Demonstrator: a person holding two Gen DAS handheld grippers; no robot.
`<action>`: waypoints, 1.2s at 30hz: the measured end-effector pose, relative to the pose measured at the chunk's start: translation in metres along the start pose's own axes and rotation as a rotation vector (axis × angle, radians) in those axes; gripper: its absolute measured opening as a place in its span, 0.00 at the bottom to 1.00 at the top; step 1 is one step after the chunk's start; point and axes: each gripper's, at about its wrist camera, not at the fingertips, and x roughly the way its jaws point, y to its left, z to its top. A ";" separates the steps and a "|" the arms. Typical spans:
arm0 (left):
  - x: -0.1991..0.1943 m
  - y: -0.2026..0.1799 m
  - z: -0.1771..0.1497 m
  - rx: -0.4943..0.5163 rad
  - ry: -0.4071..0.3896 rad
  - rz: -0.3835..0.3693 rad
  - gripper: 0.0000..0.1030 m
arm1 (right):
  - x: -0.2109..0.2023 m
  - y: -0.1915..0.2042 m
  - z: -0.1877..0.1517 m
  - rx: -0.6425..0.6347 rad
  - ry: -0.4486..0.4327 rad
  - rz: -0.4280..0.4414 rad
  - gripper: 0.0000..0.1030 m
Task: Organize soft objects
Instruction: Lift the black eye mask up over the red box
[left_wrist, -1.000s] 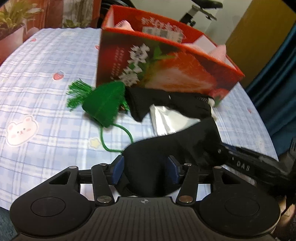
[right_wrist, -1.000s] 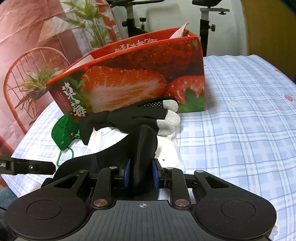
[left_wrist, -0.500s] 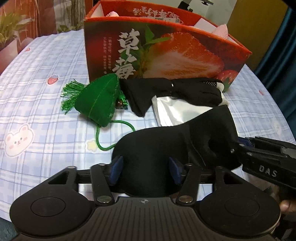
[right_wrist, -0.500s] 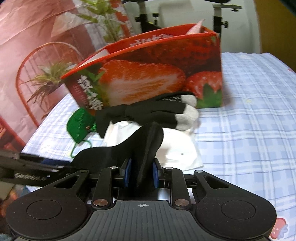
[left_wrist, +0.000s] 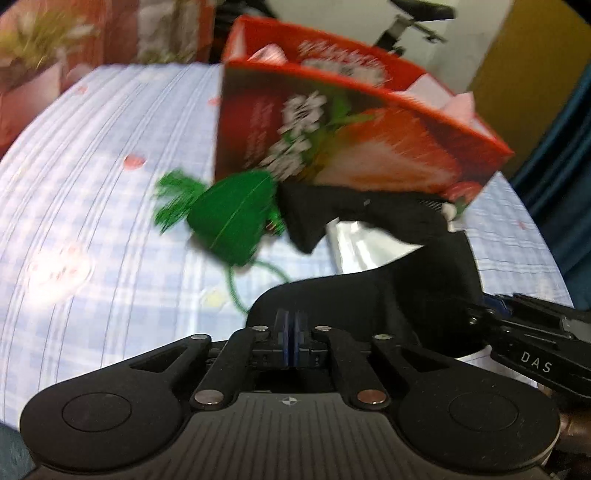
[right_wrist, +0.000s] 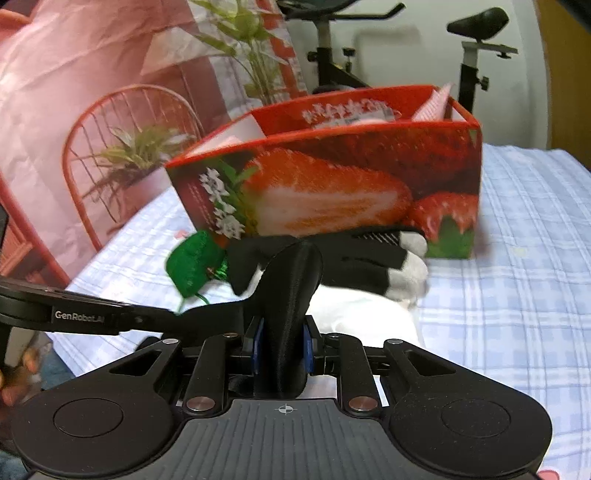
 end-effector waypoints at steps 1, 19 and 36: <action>0.001 0.002 -0.002 -0.006 0.016 -0.001 0.30 | 0.001 -0.002 -0.002 0.010 0.014 -0.008 0.19; 0.012 -0.018 -0.005 0.117 0.002 -0.011 0.20 | 0.010 0.005 -0.008 -0.001 0.060 0.071 0.19; -0.095 -0.044 0.055 0.199 -0.415 -0.098 0.18 | -0.051 0.013 0.071 -0.076 -0.259 0.097 0.19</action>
